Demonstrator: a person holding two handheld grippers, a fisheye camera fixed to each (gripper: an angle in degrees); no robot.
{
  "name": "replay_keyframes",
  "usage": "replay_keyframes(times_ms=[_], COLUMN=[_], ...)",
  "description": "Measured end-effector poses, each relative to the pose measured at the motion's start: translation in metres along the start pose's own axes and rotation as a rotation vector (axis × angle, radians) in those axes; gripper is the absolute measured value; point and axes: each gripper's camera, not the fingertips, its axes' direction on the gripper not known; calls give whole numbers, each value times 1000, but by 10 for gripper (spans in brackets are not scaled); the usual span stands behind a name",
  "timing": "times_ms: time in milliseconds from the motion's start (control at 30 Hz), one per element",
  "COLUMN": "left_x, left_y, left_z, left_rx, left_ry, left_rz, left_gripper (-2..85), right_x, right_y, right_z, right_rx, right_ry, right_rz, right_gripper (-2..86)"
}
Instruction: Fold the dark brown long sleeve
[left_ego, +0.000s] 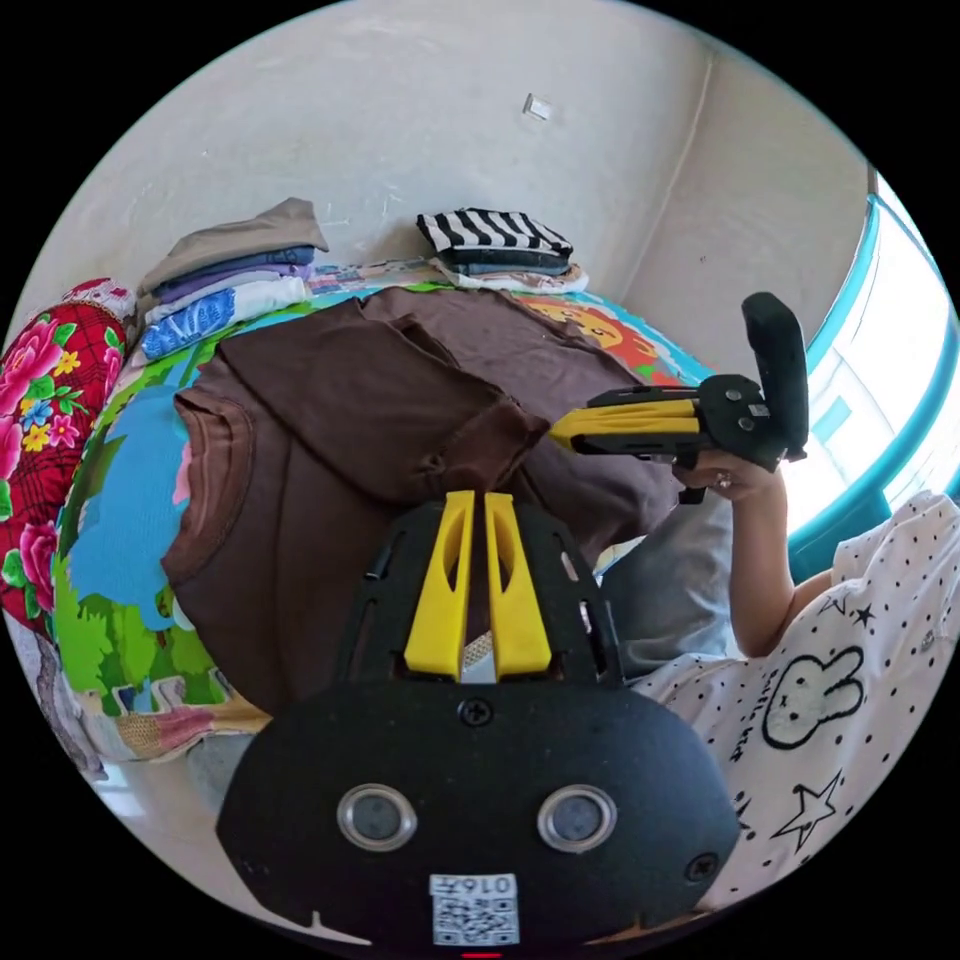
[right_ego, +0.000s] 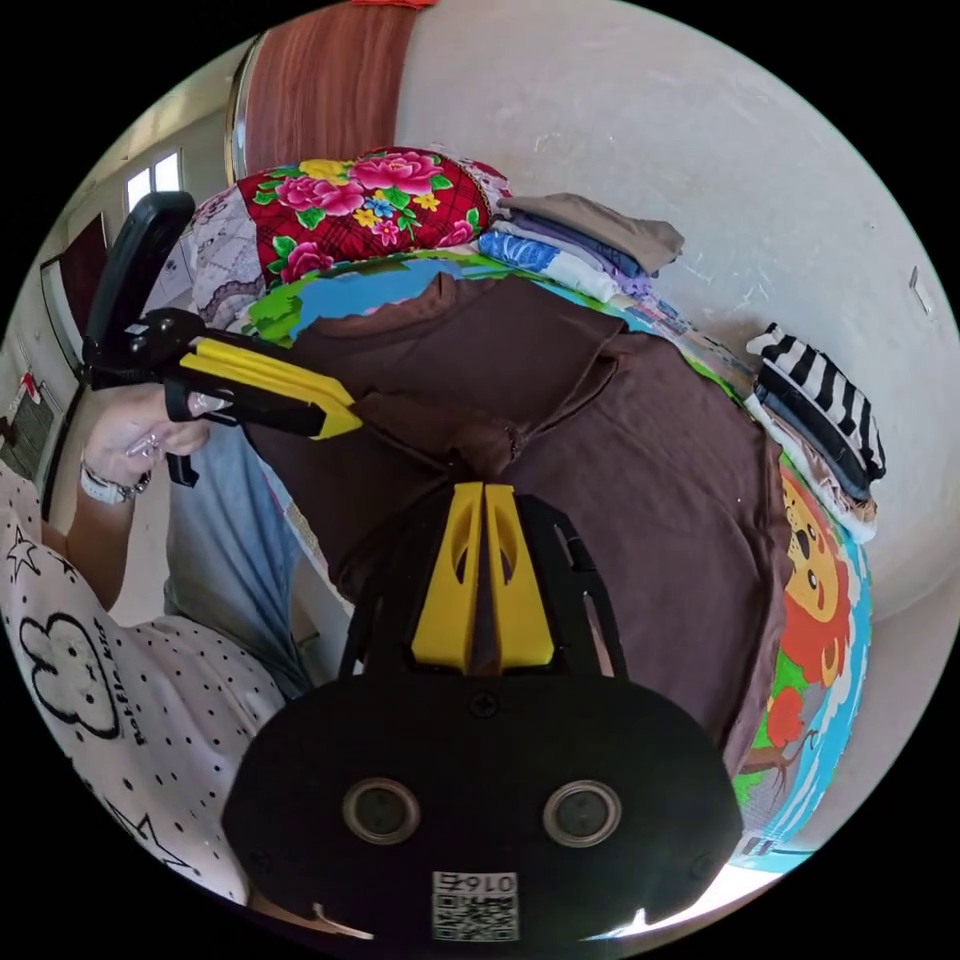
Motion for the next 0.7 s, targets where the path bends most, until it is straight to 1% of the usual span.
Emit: replay_keyframes(times_ms=[100, 167, 200, 233, 300, 367, 400, 467, 533, 567, 633, 700], left_x=[6, 10, 15, 17, 29, 37, 44, 57, 72, 83, 102, 129], left_y=[0, 0, 2, 3, 10, 11, 10, 4, -4, -11, -24, -40], left_z=[10, 17, 16, 14, -1, -8, -9, -3, 7, 16, 31, 49], left_rx=[-42, -83, -75, -53, 61, 109, 117, 108, 95, 83, 62, 52], left_ry=[29, 54, 68, 82, 173, 220, 233, 237, 243, 258, 296, 359], left_rz=[4, 12, 21, 30, 74, 109, 135, 177, 221, 253, 299, 357], left_gripper=[-6, -4, -1, 2, 10, 16, 21, 32, 42, 48, 53, 57], right_x=[-7, -20, -24, -26, -16, 12, 21, 49, 63, 68, 68, 63], right_y=[14, 29, 35, 48, 74, 122, 136, 199, 248, 280, 322, 356], right_z=[14, 40, 45, 47, 43, 34, 32, 25, 23, 24, 28, 37], right_rx=[-14, -105, -121, -88, -41, 0, 1, -4, -5, -2, 41, 117], right_ry=[33, 53, 62, 81, 81, 104, 125, 234, 276, 262, 202, 105], right_rz=[16, -34, -49, -24, 72, 249, 302, 506, 643, 713, 775, 787], right_gripper=[-1, 6, 9, 20, 51, 96, 104, 115, 121, 124, 126, 128])
